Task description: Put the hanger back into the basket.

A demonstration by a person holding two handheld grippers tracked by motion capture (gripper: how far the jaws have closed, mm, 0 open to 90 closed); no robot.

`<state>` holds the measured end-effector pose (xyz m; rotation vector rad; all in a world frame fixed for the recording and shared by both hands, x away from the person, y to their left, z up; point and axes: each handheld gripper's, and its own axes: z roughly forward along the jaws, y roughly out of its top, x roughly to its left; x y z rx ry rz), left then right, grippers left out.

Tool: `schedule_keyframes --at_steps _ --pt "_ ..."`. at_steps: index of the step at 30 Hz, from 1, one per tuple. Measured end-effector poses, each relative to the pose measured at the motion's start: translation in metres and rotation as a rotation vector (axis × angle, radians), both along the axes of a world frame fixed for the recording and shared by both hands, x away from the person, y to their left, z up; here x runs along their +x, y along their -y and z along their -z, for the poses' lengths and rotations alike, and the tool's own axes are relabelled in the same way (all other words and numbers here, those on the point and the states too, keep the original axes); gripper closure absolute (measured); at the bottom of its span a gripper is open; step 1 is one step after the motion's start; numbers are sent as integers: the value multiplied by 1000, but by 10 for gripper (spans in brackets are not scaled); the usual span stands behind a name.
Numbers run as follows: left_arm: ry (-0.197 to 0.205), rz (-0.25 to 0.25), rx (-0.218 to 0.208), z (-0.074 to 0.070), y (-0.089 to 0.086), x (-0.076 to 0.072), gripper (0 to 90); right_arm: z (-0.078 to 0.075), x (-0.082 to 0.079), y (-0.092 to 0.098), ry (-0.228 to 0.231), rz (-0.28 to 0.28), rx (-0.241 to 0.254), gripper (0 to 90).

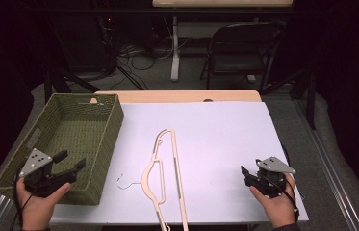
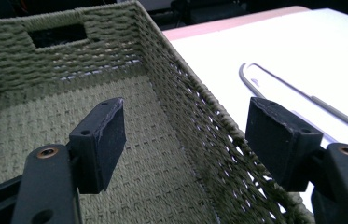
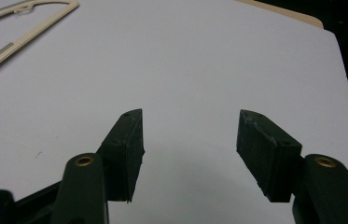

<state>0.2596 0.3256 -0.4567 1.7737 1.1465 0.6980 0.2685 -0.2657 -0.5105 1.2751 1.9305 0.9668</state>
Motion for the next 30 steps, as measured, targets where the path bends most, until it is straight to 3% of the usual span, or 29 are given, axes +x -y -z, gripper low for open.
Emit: schedule_keyframes --at_steps 10,13,15,17,24,29,30 --pt "6 0 -17 -2 -2 -2 290 -12 5 -8 -73 -18 -17 416" --pt "8 2 -17 -2 -1 -2 290 -17 12 -14 -115 -37 -20 425" --pt "8 2 -15 -2 -1 -2 290 -23 18 -19 -192 -52 -6 430" --pt "7 7 -16 -2 -1 -2 291 -28 24 -25 -218 -83 1 437" --pt "1 6 -16 -1 0 -1 292 -49 45 -51 -317 -162 -75 445" --pt "-6 12 -14 0 2 0 292 -55 55 -67 -402 -186 -149 459" --pt "-6 13 -14 0 2 0 293 -54 58 -69 -406 -194 -144 459"
